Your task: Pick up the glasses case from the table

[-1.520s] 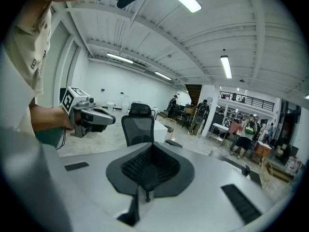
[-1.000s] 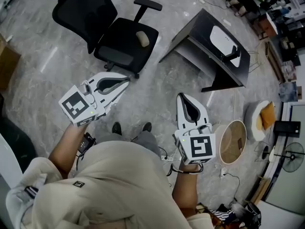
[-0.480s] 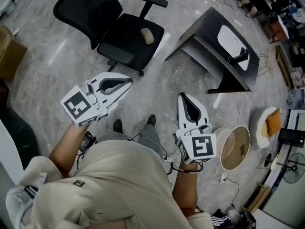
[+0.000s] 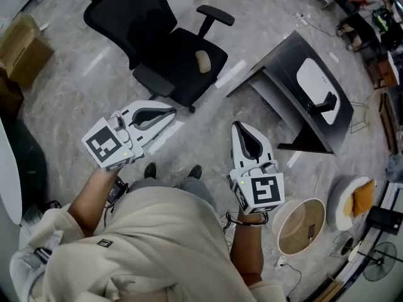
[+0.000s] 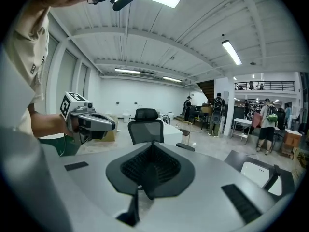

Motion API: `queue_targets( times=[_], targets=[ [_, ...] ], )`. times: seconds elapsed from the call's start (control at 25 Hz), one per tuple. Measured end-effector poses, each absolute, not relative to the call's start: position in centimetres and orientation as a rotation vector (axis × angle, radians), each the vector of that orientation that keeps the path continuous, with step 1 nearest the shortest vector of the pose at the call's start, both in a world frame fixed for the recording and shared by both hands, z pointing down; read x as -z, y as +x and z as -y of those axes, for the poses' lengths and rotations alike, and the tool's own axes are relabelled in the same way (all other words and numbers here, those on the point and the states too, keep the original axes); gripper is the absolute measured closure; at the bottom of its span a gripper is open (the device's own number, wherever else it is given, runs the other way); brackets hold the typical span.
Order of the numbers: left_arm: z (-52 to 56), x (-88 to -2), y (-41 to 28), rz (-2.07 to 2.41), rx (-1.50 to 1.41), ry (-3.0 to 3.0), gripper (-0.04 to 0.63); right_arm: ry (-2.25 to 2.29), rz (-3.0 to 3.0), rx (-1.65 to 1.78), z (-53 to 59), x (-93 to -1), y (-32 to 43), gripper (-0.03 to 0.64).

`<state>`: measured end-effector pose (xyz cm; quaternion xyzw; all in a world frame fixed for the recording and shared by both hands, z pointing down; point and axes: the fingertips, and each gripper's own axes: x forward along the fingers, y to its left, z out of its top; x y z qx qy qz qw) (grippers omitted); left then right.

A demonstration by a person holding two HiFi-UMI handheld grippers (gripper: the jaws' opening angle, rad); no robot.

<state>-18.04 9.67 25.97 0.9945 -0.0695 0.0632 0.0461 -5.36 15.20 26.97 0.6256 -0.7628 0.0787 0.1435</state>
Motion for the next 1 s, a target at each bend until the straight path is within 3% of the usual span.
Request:
queue_targets(
  times=[1.0],
  targets=[
    [-11.1,-26.7,-8.9,0.508,-0.313,2.924,0.58,1.597,2.407,-0.258,-12.9,-28.4,4.9,0.592]
  ],
)
